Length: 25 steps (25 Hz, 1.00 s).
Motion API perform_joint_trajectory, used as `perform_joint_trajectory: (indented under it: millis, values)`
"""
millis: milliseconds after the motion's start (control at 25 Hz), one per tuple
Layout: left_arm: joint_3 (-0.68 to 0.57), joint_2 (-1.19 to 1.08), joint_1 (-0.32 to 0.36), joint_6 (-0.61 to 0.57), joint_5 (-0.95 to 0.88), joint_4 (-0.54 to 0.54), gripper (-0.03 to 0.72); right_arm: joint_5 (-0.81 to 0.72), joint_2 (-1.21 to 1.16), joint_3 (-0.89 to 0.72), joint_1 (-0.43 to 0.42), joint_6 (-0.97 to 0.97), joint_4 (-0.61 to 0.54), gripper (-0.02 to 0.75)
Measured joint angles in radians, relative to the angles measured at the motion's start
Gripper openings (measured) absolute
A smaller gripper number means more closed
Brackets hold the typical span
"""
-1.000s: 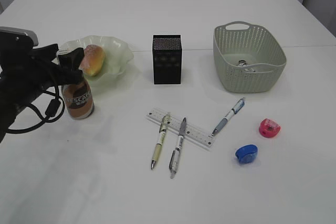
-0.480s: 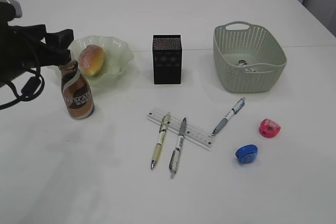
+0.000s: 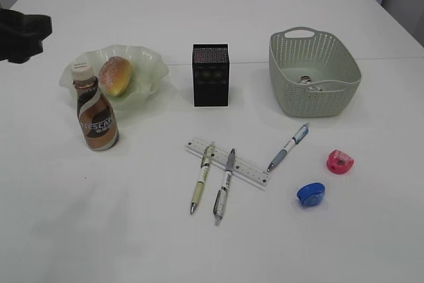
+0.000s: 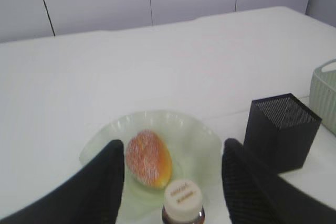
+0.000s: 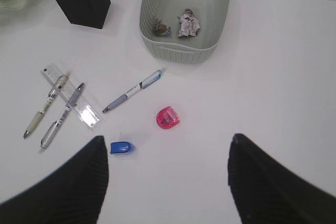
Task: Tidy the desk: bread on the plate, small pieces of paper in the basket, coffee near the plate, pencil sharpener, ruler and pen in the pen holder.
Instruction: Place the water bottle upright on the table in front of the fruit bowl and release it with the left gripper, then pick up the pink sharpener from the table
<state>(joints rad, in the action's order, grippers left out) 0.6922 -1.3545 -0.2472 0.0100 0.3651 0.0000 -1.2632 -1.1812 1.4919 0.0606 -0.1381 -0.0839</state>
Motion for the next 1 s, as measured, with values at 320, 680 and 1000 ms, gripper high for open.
perform_joint_trajectory:
  millis: [320,680,1000]
  values:
    - [-0.002,0.336,0.000,-0.002,-0.544,-0.217,0.392,0.000,0.000,0.000,0.000,-0.002,0.000,0.553]
    - [-0.004,0.519,0.000,0.022,-1.068,-0.230,0.391,0.000,0.000,0.000,0.000,0.025,-0.033,0.553]
    - [-0.004,0.530,0.000,0.070,-1.367,-0.226,0.391,0.000,0.000,0.000,0.000,0.069,-0.045,0.553]
